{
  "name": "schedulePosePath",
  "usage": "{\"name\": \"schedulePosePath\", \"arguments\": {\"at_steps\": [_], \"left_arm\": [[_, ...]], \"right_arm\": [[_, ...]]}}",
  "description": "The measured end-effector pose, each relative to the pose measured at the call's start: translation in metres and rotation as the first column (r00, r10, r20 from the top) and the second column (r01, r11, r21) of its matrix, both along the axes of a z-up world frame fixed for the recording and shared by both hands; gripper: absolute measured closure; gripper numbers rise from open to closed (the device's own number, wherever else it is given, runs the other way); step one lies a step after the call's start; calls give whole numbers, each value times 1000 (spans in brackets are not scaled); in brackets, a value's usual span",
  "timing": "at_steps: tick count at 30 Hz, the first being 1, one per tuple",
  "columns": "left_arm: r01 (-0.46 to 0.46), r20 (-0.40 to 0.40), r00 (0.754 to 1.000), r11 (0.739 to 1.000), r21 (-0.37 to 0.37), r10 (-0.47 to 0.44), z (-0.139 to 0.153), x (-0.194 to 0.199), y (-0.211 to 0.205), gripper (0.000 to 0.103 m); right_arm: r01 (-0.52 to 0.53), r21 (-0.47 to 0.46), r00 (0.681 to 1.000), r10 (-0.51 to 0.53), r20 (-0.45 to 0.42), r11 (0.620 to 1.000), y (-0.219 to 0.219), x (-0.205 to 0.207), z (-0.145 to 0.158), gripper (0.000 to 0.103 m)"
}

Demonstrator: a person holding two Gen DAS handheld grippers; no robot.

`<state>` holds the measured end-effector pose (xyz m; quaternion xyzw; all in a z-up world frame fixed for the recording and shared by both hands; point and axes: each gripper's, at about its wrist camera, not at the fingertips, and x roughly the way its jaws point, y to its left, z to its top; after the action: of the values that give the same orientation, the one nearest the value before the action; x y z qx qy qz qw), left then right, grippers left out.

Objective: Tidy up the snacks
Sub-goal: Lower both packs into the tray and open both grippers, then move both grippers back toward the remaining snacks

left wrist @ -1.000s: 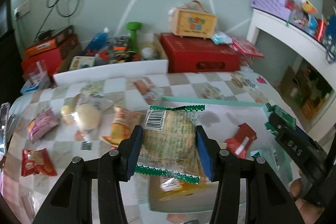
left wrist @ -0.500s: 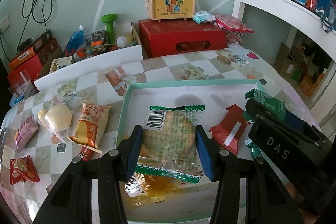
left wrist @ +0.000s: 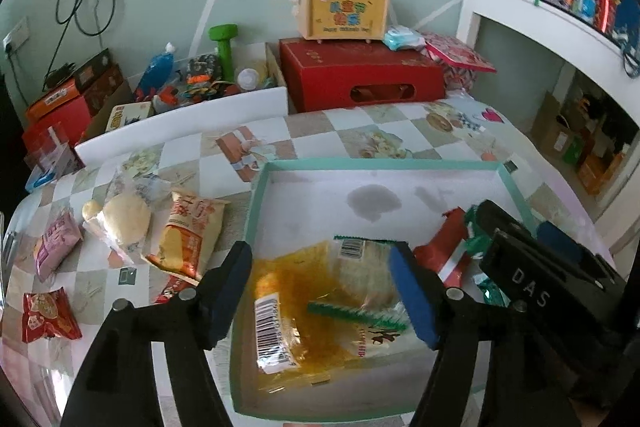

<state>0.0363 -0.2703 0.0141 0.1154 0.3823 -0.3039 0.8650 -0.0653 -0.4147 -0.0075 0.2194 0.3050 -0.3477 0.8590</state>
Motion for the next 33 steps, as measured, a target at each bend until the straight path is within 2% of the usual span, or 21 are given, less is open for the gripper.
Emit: {"name": "schedulePosePath", "arguments": {"at_steps": [8,9,10,11,12,22,33], "left_arm": [[-49,-6,999,999,-5,49,-1,7,8,29],[-69,-7,998,998,-9,69,-1,10,10,19],[-96,-11,995,995,-11,96,-1,13,13,5],[-126,-9,992,992,-11,126,-1,16,17,3],[-150,-3,989,989,-11,150,-1,18,21,2],[-301,-22,954,953,-21,300,-7,41,56,2],[-343,-26,939,939,-39,342,-3,54,88,1]], "right_arm": [[-18,1,1000,18,-4,1000,4,4,0,21],[-24,1,1000,24,2,1000,4,4,0,21],[-32,2,999,32,10,999,5,5,0,14],[-30,-1,999,30,12,1000,5,5,0,8],[-23,-7,1000,24,16,1000,6,5,1,0],[-40,-15,999,40,18,999,10,9,0,0],[-74,-32,996,75,37,997,24,16,6,0]]}}
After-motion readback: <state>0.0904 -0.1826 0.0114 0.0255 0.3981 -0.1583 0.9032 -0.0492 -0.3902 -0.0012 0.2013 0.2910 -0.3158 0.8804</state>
